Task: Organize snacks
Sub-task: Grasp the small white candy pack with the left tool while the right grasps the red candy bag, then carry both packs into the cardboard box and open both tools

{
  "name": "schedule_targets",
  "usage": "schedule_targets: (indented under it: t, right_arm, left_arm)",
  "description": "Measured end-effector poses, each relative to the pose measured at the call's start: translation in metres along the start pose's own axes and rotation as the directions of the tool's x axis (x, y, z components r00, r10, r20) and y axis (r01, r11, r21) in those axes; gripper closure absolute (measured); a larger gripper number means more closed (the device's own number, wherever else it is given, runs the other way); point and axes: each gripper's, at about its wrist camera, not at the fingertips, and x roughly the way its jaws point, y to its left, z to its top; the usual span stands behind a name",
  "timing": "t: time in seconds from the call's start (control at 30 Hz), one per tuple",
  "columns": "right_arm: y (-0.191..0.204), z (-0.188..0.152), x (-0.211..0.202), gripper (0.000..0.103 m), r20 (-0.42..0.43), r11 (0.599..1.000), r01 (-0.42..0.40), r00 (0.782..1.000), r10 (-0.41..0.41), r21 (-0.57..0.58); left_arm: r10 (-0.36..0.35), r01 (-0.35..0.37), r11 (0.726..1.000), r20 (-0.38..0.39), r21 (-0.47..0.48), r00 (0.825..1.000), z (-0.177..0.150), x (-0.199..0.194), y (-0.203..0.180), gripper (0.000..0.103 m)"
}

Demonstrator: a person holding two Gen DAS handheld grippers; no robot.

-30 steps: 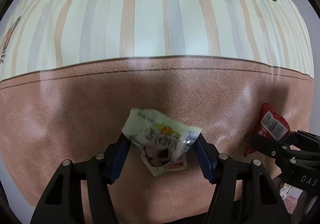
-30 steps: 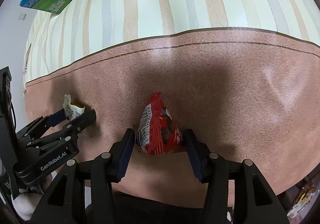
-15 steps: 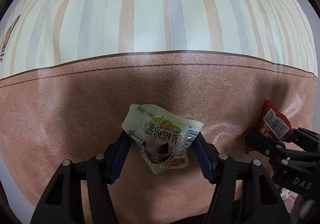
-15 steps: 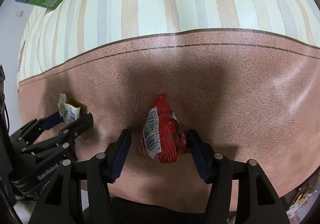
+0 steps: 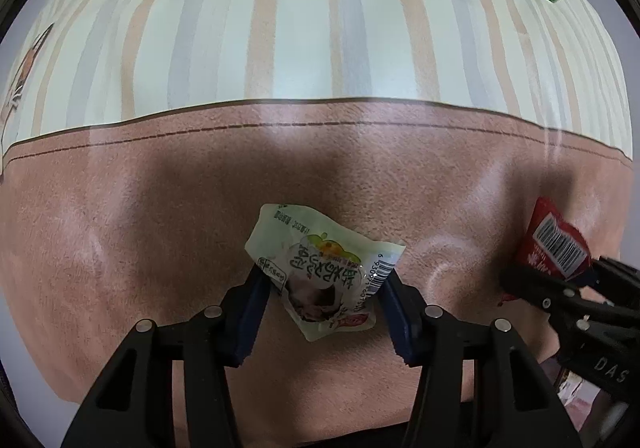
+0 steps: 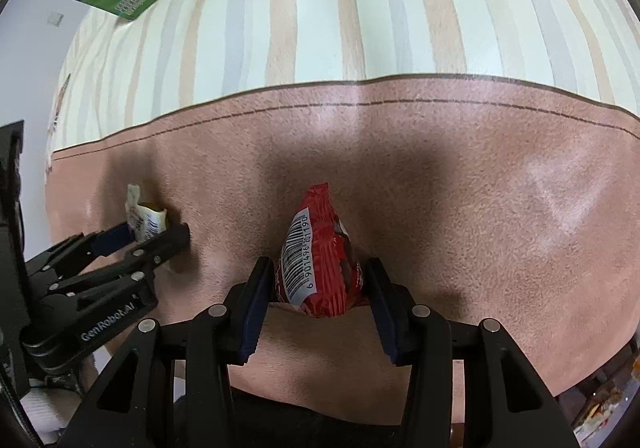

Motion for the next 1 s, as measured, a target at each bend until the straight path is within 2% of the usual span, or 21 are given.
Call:
schedule_targets:
  t: [0.13, 0.17, 0.2, 0.27, 0.33, 0.37, 0.43, 0.5, 0.53, 0.6, 0.87, 0.93, 1.0]
  right_arm:
    - [-0.004, 0.009, 0.001, 0.052, -0.029, 1.000, -0.016, 0.999, 0.017, 0.012]
    - [-0.007, 0.010, 0.002, 0.049, -0.038, 1.000, -0.022, 0.999, 0.023, 0.020]
    - [-0.009, 0.012, 0.002, 0.042, -0.044, 0.998, -0.039, 0.998, 0.041, 0.038]
    - [-0.010, 0.017, 0.004, 0.034, -0.055, 0.996, -0.072, 0.996, 0.075, 0.059]
    - [-0.006, 0.019, 0.006, 0.030, -0.064, 0.997, -0.054, 0.996, 0.057, 0.055]
    - [-0.003, 0.020, 0.007, 0.028, -0.065, 0.998, -0.041, 0.997, 0.044, 0.048]
    - [0.001, 0.021, 0.009, 0.029, -0.060, 1.000, -0.006, 0.998, 0.008, 0.029]
    - [0.003, 0.021, 0.010, 0.040, -0.053, 0.999, 0.034, 0.998, -0.034, 0.009]
    - [0.005, 0.018, 0.009, 0.044, -0.049, 0.998, 0.055, 0.997, -0.055, -0.005]
    - [0.005, 0.017, 0.006, 0.053, -0.039, 0.998, 0.062, 0.997, -0.063, -0.016]
    - [-0.004, 0.006, -0.025, 0.056, -0.003, 0.999, 0.015, 1.000, -0.015, -0.031]
    - [-0.006, -0.013, -0.034, 0.056, 0.009, 0.999, -0.005, 1.000, 0.005, -0.031]
    - [-0.006, -0.014, -0.046, 0.056, 0.023, 0.999, -0.021, 1.000, 0.021, -0.026]
  left_arm:
    - [-0.055, 0.055, 0.998, -0.008, -0.023, 0.998, 0.002, 0.006, 0.011, 0.049]
    - [-0.061, 0.061, 0.998, -0.012, -0.022, 0.998, 0.002, 0.008, 0.013, 0.049]
    - [-0.072, 0.071, 0.997, -0.021, -0.018, 0.997, 0.003, 0.010, 0.016, 0.048]
    - [-0.087, 0.087, 0.996, -0.032, -0.009, 0.996, 0.005, 0.012, 0.019, 0.042]
    - [-0.105, 0.105, 0.994, -0.050, 0.002, 0.993, 0.008, 0.015, 0.019, 0.035]
    - [-0.100, 0.101, 0.995, -0.060, 0.013, 0.993, 0.010, 0.015, 0.017, 0.035]
    - [-0.069, 0.072, 0.997, -0.069, 0.035, 0.995, 0.013, 0.016, 0.012, 0.039]
    - [-0.047, 0.049, 0.998, -0.060, 0.032, 0.997, 0.014, 0.014, 0.012, 0.044]
    - [-0.031, 0.033, 0.999, -0.054, 0.030, 0.998, 0.013, 0.013, 0.012, 0.053]
    - [-0.024, 0.025, 1.000, -0.042, 0.017, 0.999, 0.013, 0.011, 0.013, 0.056]
    - [-0.029, 0.029, 1.000, -0.012, -0.002, 0.999, 0.000, -0.009, 0.023, 0.058]
    - [-0.035, 0.035, 0.999, -0.006, -0.007, 0.999, -0.010, -0.017, 0.013, 0.058]
    - [-0.055, 0.055, 0.998, 0.008, -0.013, 0.998, -0.009, -0.028, 0.014, 0.058]
